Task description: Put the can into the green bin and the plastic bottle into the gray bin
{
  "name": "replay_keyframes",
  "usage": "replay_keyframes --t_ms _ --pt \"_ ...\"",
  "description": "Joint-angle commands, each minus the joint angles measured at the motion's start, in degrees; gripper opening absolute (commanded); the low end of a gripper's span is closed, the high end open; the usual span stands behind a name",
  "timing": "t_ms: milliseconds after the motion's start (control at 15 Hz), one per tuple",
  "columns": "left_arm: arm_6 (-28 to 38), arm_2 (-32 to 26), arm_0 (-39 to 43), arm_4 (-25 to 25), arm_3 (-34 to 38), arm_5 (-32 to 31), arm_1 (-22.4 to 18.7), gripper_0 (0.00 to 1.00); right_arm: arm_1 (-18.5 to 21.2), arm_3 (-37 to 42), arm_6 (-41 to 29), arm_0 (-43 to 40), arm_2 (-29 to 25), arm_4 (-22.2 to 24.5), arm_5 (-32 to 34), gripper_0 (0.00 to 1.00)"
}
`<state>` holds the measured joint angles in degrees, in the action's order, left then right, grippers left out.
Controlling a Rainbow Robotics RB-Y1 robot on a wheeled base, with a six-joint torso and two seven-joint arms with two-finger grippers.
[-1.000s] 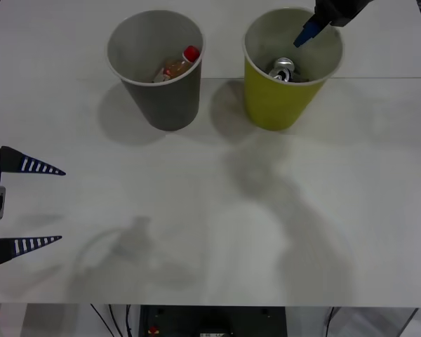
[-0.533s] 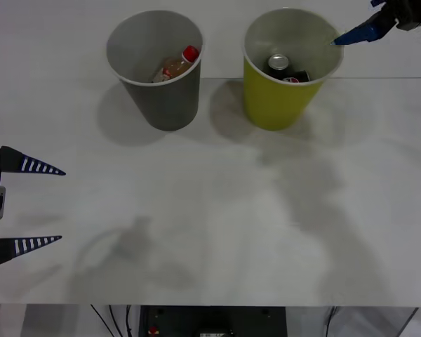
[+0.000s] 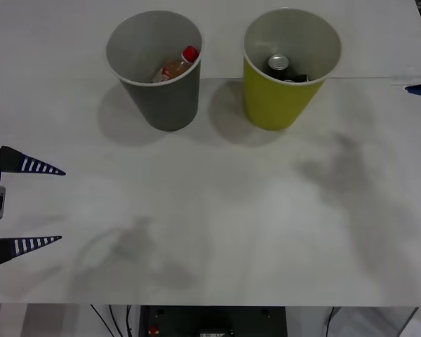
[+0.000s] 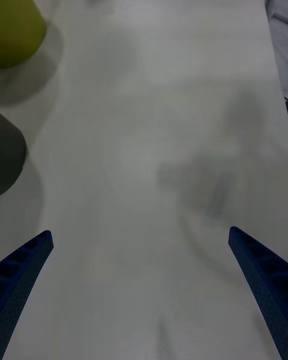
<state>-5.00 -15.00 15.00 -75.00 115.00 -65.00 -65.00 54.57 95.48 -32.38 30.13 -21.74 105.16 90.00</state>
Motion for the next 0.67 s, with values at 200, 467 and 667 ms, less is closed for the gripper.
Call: replay_keyframes --t_ms 200,467,667 --pt "0.0 0.0 0.0 0.0 0.0 0.0 0.0 1.0 0.01 4.45 8.47 -12.56 -7.0 -4.61 0.0 1.0" --pt "0.0 0.0 0.0 0.0 0.0 0.0 0.0 1.0 -0.08 4.54 15.94 -20.03 -9.82 -7.95 0.0 1.0" --pt "0.0 0.0 0.0 0.0 0.0 0.0 0.0 1.0 -0.08 4.8 20.69 -25.21 -11.58 -10.76 0.0 1.0"
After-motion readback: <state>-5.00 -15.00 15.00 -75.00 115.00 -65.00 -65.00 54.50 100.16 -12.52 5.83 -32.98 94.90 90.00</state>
